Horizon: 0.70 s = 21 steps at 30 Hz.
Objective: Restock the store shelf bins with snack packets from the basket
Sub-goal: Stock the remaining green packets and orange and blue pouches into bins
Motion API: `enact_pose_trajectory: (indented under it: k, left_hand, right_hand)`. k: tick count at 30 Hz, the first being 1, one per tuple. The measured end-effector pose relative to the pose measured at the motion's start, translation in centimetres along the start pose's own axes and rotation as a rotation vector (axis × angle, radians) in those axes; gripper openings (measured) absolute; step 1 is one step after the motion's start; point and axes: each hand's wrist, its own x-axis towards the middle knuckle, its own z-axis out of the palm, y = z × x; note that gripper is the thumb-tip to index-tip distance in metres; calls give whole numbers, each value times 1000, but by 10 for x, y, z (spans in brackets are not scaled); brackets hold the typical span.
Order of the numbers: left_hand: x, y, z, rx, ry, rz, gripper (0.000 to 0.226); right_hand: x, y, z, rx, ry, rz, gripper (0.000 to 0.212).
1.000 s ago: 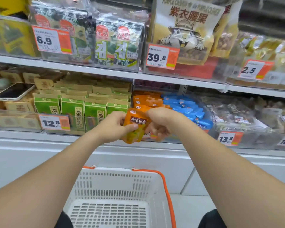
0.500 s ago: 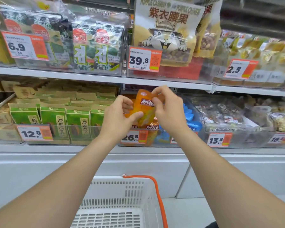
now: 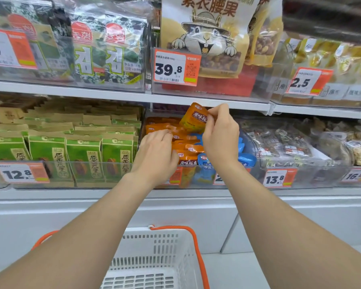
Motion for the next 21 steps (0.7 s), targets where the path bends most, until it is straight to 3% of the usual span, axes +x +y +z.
enact_pose_trajectory:
  k: [15,21]
  left_hand:
    - [36,-6,21,189,-205,-103,99]
    - [30,-4,16,159,-86,-112,77]
  right_hand:
    - [0,10,27,19,-55,-67,3]
    - [1,9,34,80,-78,-86,5]
